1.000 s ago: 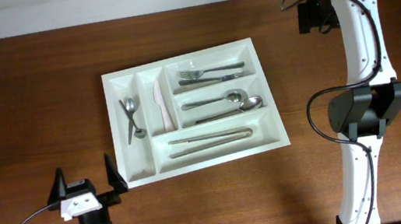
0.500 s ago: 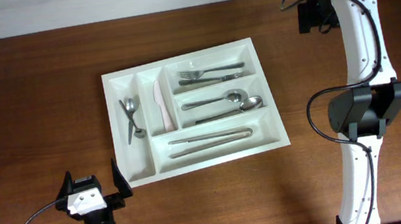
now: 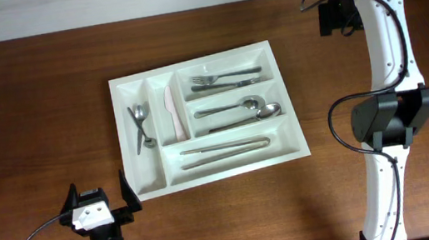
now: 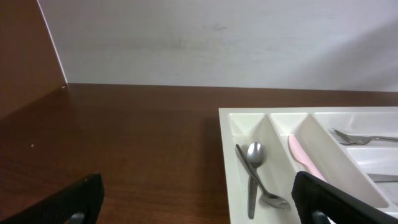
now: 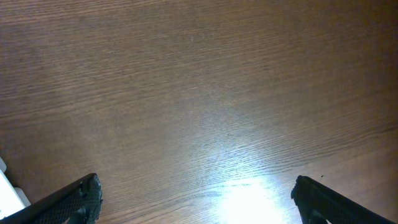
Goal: Pack container
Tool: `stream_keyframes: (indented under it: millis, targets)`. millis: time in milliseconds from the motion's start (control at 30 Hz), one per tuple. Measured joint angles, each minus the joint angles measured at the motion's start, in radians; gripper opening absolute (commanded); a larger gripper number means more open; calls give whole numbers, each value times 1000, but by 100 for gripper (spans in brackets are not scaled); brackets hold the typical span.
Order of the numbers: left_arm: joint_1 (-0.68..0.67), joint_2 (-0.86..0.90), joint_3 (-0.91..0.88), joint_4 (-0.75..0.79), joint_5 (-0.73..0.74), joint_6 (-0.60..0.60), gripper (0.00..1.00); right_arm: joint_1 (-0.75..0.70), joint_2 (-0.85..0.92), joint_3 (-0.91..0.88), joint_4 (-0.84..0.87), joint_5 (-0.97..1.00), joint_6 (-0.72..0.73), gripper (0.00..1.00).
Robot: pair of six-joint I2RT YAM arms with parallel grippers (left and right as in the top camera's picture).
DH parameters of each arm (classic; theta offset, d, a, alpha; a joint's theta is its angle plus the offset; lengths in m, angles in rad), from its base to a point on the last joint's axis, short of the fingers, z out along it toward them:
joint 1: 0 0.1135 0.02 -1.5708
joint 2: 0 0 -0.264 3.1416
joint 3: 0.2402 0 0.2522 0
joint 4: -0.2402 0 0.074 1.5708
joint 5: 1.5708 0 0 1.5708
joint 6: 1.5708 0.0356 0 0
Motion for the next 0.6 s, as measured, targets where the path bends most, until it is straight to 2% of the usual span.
stream_keyframes:
  millis: [600]
  targets:
    - [0,0,0,0,0,0,99,0,0,0,0,0,-1,99]
